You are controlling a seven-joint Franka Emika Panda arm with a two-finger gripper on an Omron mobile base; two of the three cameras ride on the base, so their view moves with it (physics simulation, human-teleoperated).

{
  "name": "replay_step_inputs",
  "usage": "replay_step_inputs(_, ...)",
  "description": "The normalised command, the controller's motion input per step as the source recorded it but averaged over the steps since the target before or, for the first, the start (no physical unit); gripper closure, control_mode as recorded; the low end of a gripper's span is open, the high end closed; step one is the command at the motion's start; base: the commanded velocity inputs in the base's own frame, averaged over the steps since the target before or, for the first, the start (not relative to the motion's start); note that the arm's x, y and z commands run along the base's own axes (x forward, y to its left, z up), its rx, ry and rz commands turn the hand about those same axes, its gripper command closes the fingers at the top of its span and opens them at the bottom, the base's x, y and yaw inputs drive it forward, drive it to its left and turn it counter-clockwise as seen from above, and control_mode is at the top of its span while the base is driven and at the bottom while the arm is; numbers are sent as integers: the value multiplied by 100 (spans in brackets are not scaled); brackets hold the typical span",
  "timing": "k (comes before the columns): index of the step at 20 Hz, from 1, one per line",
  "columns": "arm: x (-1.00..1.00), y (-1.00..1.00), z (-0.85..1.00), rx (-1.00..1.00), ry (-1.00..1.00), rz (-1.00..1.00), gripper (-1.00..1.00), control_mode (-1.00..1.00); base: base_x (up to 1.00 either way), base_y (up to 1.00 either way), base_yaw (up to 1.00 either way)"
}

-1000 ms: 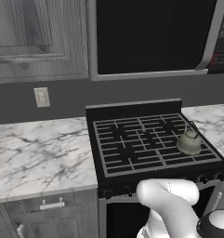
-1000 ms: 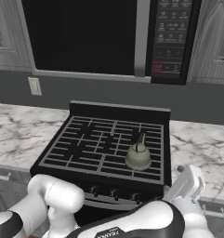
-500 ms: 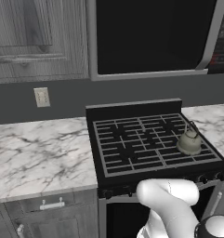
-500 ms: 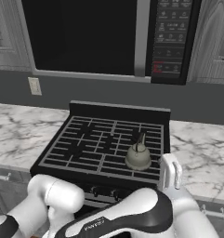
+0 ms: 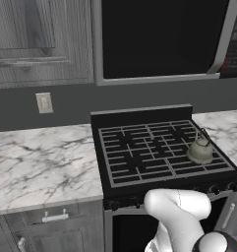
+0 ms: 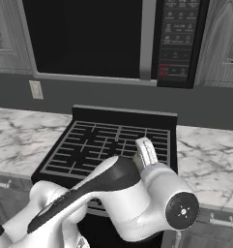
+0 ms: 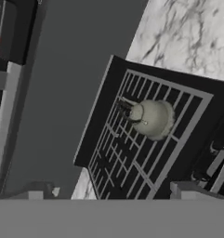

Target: The kettle is done boiling. Turn off the stove, then wait for 300 timesteps before moving the kettle to the dining table.

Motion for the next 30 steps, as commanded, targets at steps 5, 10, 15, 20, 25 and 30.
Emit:
replay_step_inputs(5,16,48,19,-23,14,6,-100,-100,0,0,0)
replay_step_inputs(10,26,42,3,-21,16,8,-100,-100,0,0,0)
replay_step_inputs(15,39,28,-22,-14,13,10,-100,-100,0,0,0)
replay_step_inputs(20,17,10,-35,-10,1,1,-100,-100,0,0,0)
replay_step_inputs(25,32,0,-32,-9,0,3,-100,-100,0,0,0)
replay_step_inputs(30,36,0,-19,-10,0,11,-100,-100,0,0,0)
